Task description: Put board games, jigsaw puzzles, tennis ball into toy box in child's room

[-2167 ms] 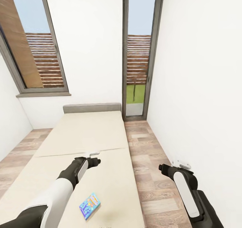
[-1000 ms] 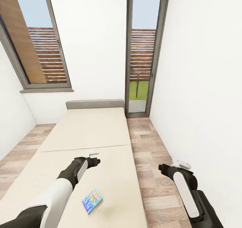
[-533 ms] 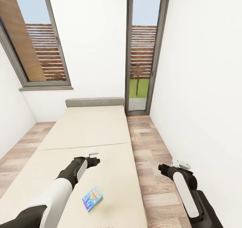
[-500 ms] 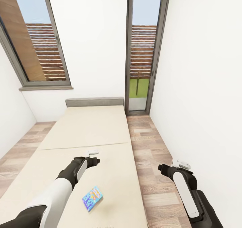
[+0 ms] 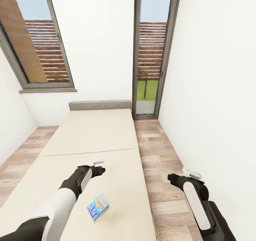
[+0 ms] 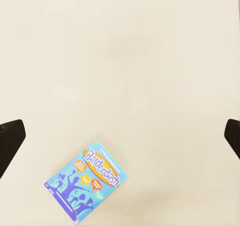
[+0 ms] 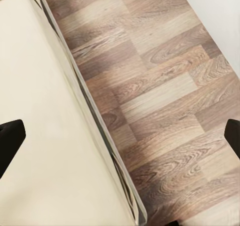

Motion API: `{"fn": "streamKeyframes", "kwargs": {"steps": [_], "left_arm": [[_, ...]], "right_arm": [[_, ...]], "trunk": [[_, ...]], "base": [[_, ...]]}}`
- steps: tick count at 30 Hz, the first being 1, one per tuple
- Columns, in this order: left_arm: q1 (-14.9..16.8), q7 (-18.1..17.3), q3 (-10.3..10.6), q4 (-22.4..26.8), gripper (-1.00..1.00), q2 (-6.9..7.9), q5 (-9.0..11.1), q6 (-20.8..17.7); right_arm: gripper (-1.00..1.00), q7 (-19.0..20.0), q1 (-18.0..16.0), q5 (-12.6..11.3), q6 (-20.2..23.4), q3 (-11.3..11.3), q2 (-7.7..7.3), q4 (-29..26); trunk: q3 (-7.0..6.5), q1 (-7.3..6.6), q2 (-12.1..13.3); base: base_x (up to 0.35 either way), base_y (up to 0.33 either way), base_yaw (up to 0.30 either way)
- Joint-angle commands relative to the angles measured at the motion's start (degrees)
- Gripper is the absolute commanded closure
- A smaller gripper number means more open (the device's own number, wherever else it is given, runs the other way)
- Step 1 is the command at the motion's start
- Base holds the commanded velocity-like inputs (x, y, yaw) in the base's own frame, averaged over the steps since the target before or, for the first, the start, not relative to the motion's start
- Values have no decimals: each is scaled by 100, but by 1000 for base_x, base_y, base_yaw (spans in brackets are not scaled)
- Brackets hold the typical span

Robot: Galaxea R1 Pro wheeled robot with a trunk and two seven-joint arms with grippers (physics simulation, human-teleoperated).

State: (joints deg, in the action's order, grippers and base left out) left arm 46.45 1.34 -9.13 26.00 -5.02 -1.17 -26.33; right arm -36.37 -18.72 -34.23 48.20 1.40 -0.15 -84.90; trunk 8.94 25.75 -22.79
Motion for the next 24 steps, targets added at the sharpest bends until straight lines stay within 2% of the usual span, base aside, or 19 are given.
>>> {"fn": "streamKeyframes", "kwargs": {"steps": [1, 7, 10, 24], "left_arm": [[17, 34, -33, 19, -100, -14, -9, -50], [339, 156, -47, 63, -100, -11, 2, -158], [401, 171, -38, 68, -100, -4, -2, -164], [443, 174, -25, 80, -100, 27, -1, 69]], "right_arm": [[-100, -54, -6, -48, 14, 4, -2, -4], [-100, -55, -8, -45, 14, 1, -3, -1], [-100, -55, -9, -43, 14, 2, -1, -1], [-100, -55, -9, -48, 14, 1, 3, 0]], "trunk": [[22, 3, -13], [78, 3, -13], [106, 3, -13], [237, 3, -13]], "base": [[0, 0, 0], [0, 0, 0], [0, 0, 0], [0, 0, 0]]}}
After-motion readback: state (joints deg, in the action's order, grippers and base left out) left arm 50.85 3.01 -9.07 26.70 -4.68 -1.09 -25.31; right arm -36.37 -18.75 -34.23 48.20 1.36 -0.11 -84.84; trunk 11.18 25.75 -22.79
